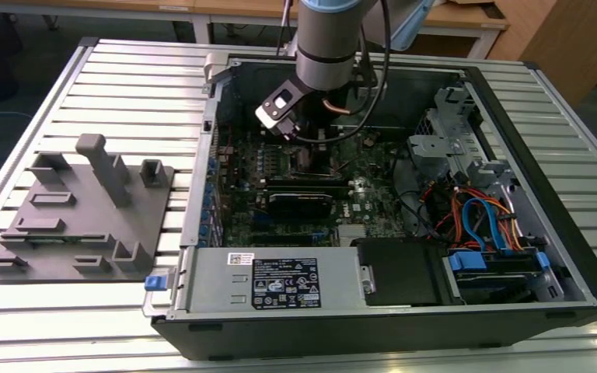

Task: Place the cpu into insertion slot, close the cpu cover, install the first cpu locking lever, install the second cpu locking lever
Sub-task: 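Place the cpu into insertion slot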

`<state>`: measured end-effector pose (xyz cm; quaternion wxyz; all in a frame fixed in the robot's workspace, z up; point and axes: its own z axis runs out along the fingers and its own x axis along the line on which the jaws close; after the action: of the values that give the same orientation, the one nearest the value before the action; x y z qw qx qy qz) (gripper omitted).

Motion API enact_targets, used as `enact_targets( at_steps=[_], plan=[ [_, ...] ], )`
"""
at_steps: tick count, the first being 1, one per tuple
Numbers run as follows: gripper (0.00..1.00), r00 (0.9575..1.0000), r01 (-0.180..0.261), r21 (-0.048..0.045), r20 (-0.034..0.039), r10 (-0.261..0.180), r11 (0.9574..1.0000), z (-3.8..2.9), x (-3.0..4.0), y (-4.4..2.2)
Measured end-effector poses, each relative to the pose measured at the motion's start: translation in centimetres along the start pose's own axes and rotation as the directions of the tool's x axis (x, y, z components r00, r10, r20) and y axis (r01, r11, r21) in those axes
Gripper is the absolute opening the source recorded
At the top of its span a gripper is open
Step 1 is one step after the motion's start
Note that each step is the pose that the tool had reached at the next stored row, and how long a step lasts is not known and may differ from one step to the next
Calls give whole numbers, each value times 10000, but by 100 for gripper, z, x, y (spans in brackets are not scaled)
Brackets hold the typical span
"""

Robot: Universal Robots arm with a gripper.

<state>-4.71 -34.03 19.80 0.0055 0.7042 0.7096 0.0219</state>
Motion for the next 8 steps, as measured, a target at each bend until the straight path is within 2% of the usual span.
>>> enact_targets(
  at_steps=[8],
  plan=[
    [54, 10000, -55, -1, 3, 55, 10000, 34, 10, -2]
  ],
)
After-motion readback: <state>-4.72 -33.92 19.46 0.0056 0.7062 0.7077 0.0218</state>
